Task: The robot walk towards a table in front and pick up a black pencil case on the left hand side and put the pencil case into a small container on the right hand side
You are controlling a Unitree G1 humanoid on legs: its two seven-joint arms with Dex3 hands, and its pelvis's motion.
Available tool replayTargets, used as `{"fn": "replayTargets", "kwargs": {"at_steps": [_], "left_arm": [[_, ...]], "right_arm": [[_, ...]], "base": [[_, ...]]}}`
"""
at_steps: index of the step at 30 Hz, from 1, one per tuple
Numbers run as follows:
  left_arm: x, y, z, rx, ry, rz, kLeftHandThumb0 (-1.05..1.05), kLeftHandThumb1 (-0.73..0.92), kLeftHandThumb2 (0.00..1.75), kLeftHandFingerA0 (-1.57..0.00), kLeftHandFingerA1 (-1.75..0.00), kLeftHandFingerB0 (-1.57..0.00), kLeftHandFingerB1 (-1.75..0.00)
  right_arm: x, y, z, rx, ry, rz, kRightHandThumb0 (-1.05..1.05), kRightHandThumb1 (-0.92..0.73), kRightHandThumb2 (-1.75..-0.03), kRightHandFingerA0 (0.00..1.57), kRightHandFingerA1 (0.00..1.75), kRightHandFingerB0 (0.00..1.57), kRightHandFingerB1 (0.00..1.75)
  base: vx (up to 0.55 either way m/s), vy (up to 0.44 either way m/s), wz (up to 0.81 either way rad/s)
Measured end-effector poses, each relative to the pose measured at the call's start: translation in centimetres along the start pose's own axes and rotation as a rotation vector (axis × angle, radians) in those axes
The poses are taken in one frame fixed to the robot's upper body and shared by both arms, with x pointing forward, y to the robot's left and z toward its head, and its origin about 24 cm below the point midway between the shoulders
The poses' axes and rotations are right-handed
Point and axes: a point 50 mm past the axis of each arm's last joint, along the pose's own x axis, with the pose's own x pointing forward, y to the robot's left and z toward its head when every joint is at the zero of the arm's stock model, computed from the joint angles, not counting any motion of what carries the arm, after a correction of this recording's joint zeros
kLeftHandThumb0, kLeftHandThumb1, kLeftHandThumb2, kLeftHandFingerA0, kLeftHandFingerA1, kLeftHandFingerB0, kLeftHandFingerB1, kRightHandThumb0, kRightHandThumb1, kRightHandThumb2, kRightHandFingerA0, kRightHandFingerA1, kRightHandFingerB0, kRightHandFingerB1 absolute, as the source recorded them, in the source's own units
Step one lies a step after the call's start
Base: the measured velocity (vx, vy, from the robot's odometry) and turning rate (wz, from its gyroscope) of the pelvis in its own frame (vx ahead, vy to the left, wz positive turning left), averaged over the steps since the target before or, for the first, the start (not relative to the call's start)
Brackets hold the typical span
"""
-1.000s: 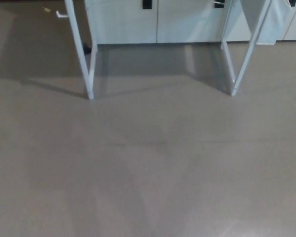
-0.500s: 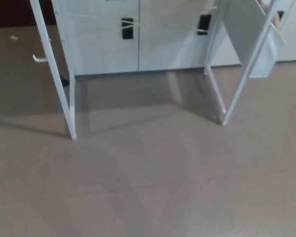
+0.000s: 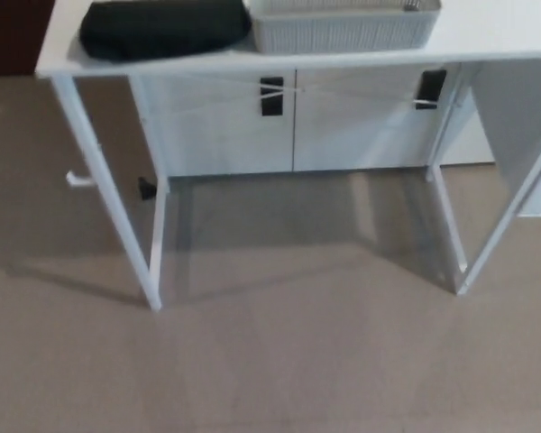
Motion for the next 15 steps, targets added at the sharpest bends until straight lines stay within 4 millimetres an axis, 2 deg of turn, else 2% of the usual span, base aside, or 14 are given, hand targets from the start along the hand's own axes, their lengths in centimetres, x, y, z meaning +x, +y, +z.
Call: {"fn": "replayTargets", "kwargs": {"at_steps": [2, 5, 6, 12, 13, 15], "left_arm": [[-0.16, -0.12, -0.23, -0.003, 0.007, -0.004, -0.42, 0.74, 0.63, -0.21, -0.35, -0.17, -0.29], [0.03, -0.06, 0.19, 0.002, -0.011, -0.005, -0.42, 0.74, 0.63, -0.21, -0.35, -0.17, -0.29], [0.01, 0.06, 0.20, 0.005, -0.011, -0.003, -0.42, 0.74, 0.63, -0.21, -0.35, -0.18, -0.29], [-0.02, 0.07, 0.13, 0.011, -0.011, -0.006, -0.42, 0.73, 0.63, -0.23, -0.36, -0.19, -0.30], [-0.07, 0.08, 0.04, 0.011, -0.008, -0.006, -0.41, 0.73, 0.62, -0.24, -0.36, -0.21, -0.30], [-0.09, 0.02, -0.02, 0.014, -0.006, -0.008, -0.41, 0.72, 0.62, -0.24, -0.37, -0.21, -0.30]], "right_arm": [[-0.39, 0.06, -0.57, 0.001, 0.019, 0.002, -0.74, -0.61, -0.92, 0.08, 0.44, 0.04, 0.34], [-0.01, 0.10, -0.06, 0.000, 0.003, 0.006, -0.74, -0.61, -0.92, 0.08, 0.44, 0.04, 0.34], [0.01, 0.11, -0.04, 0.000, 0.003, 0.007, -0.37, -0.50, -1.06, 0.00, 0.50, 0.00, 0.49], [-0.40, 0.28, -0.57, -0.002, 0.020, 0.013, -0.36, -0.50, -1.06, 0.00, 0.50, 0.00, 0.49], [-0.43, 0.28, -0.60, -0.002, 0.020, 0.013, -0.73, -0.61, -0.92, 0.09, 0.44, 0.04, 0.35], [-0.47, 0.29, -0.61, -0.002, 0.020, 0.014, -0.73, -0.61, -0.92, 0.08, 0.44, 0.05, 0.35]], "base": [[0.59, 0.172, 0.02], [0.44, 0.197, -0.64], [0.40, 0.127, -0.21], [0.34, 0.074, 0.04], [0.28, -0.045, 0.17], [0.33, -0.066, 0.24]]}}
